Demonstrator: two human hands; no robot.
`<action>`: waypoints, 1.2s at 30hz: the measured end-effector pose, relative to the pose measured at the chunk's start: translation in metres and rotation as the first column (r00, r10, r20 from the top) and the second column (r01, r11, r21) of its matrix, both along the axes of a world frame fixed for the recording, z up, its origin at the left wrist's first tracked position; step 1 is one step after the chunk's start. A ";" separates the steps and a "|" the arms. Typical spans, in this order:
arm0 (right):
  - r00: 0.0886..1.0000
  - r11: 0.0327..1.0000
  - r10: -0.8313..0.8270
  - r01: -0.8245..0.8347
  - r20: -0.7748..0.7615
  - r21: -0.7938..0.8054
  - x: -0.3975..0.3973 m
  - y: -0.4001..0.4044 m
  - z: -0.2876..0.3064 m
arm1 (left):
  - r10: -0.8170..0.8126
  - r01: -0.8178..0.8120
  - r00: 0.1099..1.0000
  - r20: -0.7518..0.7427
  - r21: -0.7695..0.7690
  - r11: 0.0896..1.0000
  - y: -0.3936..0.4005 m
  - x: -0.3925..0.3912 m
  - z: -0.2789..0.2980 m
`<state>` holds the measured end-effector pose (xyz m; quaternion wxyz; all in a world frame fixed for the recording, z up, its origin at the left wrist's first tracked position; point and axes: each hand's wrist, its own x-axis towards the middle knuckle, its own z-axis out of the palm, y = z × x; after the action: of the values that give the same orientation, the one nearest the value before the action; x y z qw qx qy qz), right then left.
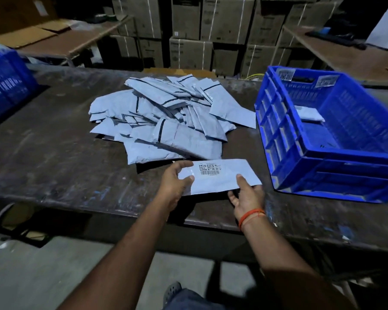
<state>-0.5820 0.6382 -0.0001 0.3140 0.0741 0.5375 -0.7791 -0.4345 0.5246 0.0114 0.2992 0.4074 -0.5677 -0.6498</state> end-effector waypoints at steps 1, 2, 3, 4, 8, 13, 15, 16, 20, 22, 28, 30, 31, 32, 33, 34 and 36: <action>0.999 0.998 -0.004 0.006 -0.043 0.061 -0.009 0.006 -0.002 | -0.009 0.010 0.999 0.033 -0.021 1.000 -0.002 0.004 -0.001; 0.994 0.990 0.026 -0.011 -0.102 0.141 -0.019 0.013 -0.006 | -0.025 0.028 0.997 0.074 -0.043 0.999 -0.003 0.006 -0.001; 0.984 0.974 0.072 -0.035 -0.161 0.222 -0.026 0.018 -0.010 | -0.045 0.054 0.992 0.119 -0.071 0.996 -0.004 0.007 -0.002; 0.966 0.950 0.133 -0.060 -0.222 0.308 -0.032 0.024 -0.015 | -0.058 0.074 0.986 0.157 -0.096 0.993 -0.005 0.007 -0.004; 0.794 0.764 0.423 -0.054 -0.437 0.643 -0.048 0.038 -0.027 | -0.012 0.072 0.950 0.312 -0.183 0.980 -0.005 0.005 -0.010; 0.489 0.587 0.669 0.114 -0.559 0.802 -0.044 0.036 -0.021 | 0.210 0.207 0.742 0.636 -0.517 0.831 -0.008 0.001 -0.027; 0.367 0.540 0.712 0.259 -0.599 0.801 -0.039 0.034 -0.023 | 0.310 0.248 0.681 0.663 -0.608 0.755 -0.001 -0.001 -0.030; 0.310 0.555 0.715 0.292 -0.626 0.779 -0.035 0.031 -0.024 | 0.342 0.284 0.660 0.669 -0.643 0.711 0.003 -0.002 -0.031; 0.122 0.677 0.701 0.196 -0.703 0.710 -0.024 0.009 -0.029 | 0.301 0.429 0.564 0.769 -0.584 0.689 0.014 -0.012 -0.037; 0.092 0.621 0.771 0.109 -0.630 0.776 -0.020 -0.004 -0.031 | 0.205 0.485 0.549 0.811 -0.508 0.712 0.014 -0.015 -0.042; 0.021 0.434 0.890 0.264 -0.455 0.862 -0.010 0.000 -0.052 | 0.130 0.635 0.547 0.827 -0.510 0.580 -0.003 0.004 -0.059; 0.041 0.444 0.876 0.323 -0.481 0.836 -0.004 0.003 -0.060 | 0.100 0.661 0.551 0.828 -0.507 0.553 -0.008 0.007 -0.058; 0.046 0.444 0.873 0.340 -0.486 0.829 -0.002 0.003 -0.063 | 0.093 0.669 0.548 0.831 -0.502 0.548 -0.009 0.006 -0.057; 0.055 0.442 0.871 0.342 -0.488 0.829 0.000 0.002 -0.063 | 0.097 0.671 0.545 0.833 -0.503 0.545 -0.009 0.005 -0.055; 0.059 0.451 0.865 0.342 -0.498 0.824 0.000 -0.001 -0.061 | 0.115 0.664 0.547 0.829 -0.514 0.544 -0.009 0.003 -0.054; 0.045 0.473 0.855 0.343 -0.517 0.811 0.000 -0.004 -0.058 | 0.144 0.648 0.555 0.820 -0.534 0.542 -0.008 0.000 -0.052; -0.028 0.507 0.848 0.338 -0.530 0.793 -0.001 -0.010 -0.052 | 0.209 0.604 0.585 0.784 -0.593 0.533 -0.004 -0.008 -0.048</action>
<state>-0.5829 0.6279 -0.0521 -0.0429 -0.4762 0.8628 -0.1643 -0.4423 0.5205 -0.0361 0.0843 0.3798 -0.9168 -0.0902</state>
